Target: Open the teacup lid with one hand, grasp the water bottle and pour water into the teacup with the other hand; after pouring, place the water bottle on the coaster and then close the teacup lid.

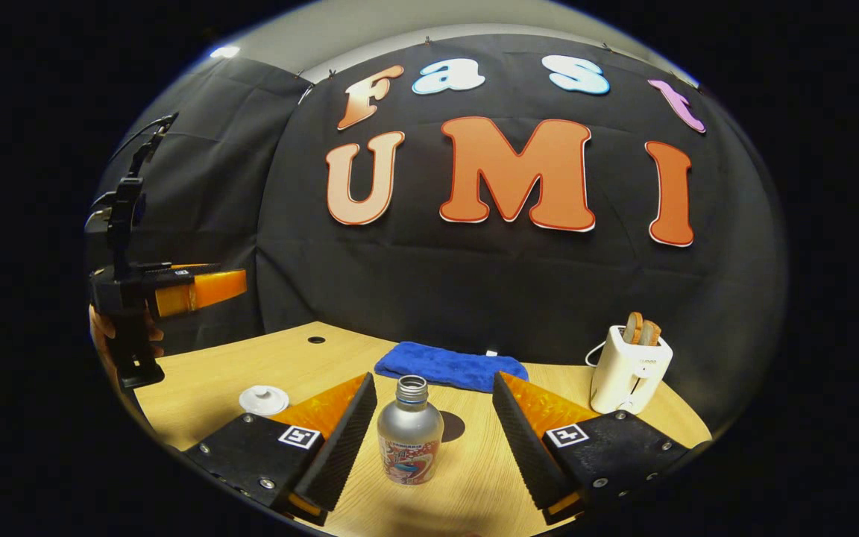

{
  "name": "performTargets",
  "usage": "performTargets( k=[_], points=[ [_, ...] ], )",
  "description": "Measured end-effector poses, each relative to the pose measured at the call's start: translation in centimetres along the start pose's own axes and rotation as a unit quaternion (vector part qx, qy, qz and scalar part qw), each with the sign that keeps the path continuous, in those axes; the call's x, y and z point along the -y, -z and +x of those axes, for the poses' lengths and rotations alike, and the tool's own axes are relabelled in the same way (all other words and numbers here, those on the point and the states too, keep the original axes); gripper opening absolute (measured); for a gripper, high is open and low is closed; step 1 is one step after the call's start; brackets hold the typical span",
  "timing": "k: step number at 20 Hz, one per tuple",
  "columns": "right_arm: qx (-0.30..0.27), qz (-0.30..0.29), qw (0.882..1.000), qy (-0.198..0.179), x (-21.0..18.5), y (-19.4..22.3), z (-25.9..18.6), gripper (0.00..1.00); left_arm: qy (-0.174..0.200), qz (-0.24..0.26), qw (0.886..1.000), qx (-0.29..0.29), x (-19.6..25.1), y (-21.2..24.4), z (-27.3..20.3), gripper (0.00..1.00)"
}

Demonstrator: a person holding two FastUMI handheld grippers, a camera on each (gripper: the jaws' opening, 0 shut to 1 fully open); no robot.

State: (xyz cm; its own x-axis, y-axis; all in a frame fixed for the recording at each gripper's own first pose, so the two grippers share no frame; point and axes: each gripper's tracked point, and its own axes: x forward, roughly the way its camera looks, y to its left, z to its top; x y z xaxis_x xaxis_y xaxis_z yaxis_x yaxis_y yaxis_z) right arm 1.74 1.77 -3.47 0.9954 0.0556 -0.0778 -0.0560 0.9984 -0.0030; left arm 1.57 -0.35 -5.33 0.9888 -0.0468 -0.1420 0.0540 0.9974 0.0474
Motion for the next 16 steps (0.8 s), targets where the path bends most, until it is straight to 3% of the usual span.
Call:
performTargets(
  k=[7, 16],
  points=[
    [-0.035, -0.001, 0.999, -0.008, -0.6, 3.3, 0.7, 0.94, 0.027, 0.032, 0.998, -0.054, 1.3, 6.3, 0.3, 0.96],
    [-0.063, 0.002, 0.998, -0.019, -1.6, 6.2, 1.6, 0.94, 0.049, 0.018, 0.991, -0.122, 1.4, 12.7, 0.7, 0.97]
  ],
)
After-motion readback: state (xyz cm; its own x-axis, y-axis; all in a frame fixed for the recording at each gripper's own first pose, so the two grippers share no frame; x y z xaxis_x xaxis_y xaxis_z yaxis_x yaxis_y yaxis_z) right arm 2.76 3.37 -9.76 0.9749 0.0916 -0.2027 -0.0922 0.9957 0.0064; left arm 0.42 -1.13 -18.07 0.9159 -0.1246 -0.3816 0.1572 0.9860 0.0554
